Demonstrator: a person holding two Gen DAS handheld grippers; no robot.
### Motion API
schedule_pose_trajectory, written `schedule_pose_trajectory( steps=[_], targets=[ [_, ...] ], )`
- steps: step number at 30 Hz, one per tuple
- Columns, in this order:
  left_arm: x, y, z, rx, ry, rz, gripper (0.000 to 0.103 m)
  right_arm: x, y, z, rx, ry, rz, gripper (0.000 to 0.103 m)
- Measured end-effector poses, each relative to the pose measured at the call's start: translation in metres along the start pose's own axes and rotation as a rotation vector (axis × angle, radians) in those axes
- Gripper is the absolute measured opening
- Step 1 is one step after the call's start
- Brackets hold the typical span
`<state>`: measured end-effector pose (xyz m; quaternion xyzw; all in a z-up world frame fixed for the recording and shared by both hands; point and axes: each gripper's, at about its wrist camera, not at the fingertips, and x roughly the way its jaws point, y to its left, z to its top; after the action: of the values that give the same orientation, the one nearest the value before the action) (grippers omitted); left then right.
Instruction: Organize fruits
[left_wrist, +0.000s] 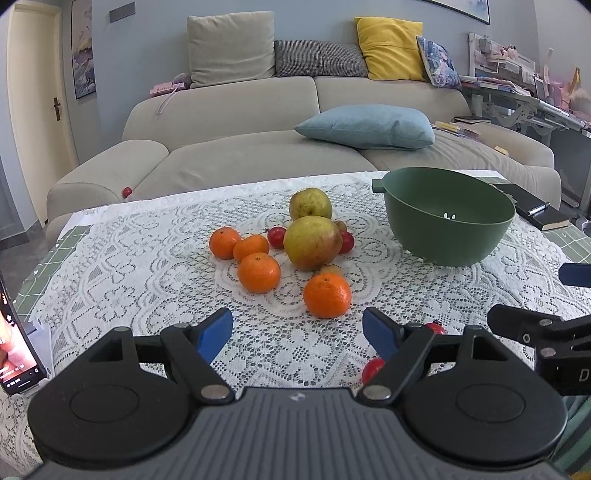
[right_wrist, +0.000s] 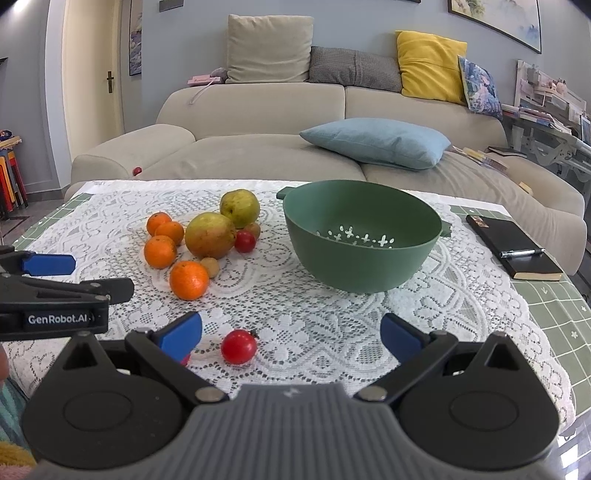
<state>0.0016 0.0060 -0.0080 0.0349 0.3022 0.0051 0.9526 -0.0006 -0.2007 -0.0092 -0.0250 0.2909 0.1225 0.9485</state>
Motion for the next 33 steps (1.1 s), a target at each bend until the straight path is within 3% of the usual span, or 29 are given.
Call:
schedule_pose_trajectory(
  steps=[33],
  targets=[
    [0.0003,-0.0011,-0.0001,-0.003,0.002,-0.003,0.094,0.0012,0.0001,-0.0014,0.012,0.016,0.004,0.099]
  ],
)
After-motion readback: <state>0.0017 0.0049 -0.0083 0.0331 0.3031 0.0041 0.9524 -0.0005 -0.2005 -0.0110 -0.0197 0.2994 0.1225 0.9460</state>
